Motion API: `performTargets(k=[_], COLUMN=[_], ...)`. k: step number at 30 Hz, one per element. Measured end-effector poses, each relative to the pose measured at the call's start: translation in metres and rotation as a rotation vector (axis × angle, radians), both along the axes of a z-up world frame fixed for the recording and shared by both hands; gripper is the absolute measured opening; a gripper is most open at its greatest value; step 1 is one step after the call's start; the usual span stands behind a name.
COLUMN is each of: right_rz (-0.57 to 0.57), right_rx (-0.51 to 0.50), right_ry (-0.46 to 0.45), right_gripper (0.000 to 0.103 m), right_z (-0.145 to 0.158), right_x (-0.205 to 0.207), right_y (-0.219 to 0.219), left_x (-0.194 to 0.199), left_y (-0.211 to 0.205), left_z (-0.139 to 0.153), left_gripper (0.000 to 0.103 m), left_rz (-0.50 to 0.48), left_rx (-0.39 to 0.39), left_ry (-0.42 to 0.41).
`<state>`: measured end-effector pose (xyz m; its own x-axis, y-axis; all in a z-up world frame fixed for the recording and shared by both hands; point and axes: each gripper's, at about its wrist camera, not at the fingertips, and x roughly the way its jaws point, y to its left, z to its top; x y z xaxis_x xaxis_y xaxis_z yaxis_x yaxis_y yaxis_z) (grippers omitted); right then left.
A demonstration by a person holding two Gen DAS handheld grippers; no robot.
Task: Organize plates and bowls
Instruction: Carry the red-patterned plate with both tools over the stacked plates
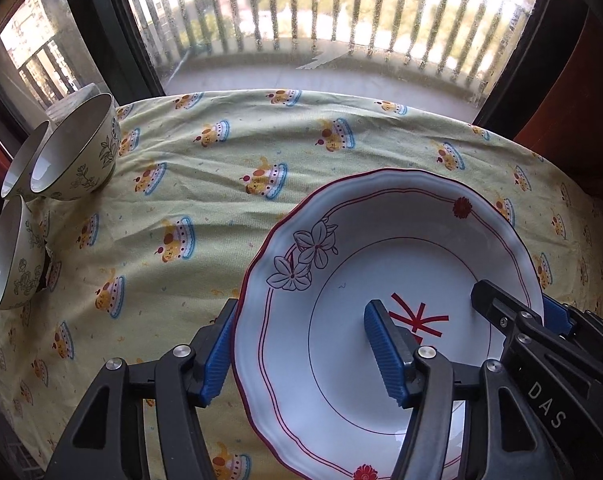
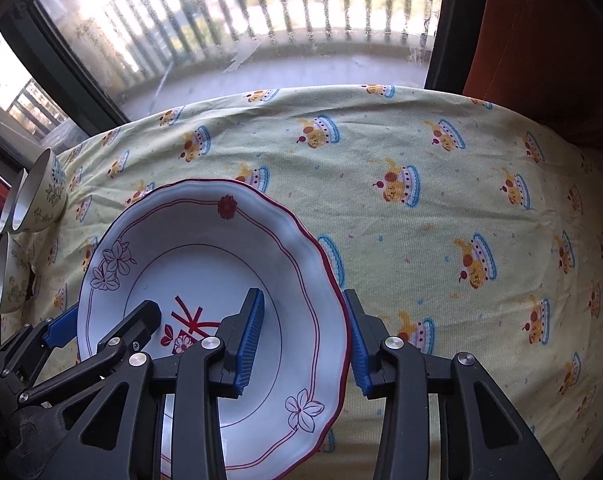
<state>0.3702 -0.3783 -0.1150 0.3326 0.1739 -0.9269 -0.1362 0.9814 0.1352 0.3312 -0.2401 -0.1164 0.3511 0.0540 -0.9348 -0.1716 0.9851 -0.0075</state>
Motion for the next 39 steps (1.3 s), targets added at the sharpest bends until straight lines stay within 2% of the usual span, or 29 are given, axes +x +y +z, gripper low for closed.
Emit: performTargets(k=[8, 14, 19, 31, 39], right_rz=[-0.033, -0.074, -0.112, -0.209, -0.28], right_rx=[-0.007, -0.025, -0.039, -0.092, -0.143], right_ry=[-0.045, -0.089, -0.103, -0.124, -0.095], right_gripper=[0.044, 0.044, 0.044, 0.044, 0.044], right_z=[0.035, 0.064, 0.08, 0.096, 0.084], right_x=[-0.022, -0.049, -0.077, -0.156, -0.208], right_y=[0.002, 0.006, 0.015, 0.036, 0.034], left_x=[-0.017, -0.035, -0.059, -0.122, -0.156], left_y=[0.006, 0.014, 0.021, 0.038, 0.026], left_z=[0.033, 0.057, 0.071, 0.075, 0.062], left_gripper=[0.063, 0.063, 0.063, 0.063, 0.063], left_rz=[-0.031, -0.084, -0.13, -0.212, -0.299], left_rx=[-0.014, -0.035, -0.02, -0.094, -0.125], left_ry=[-0.047, -0.087, -0.122, -0.113, -0.062])
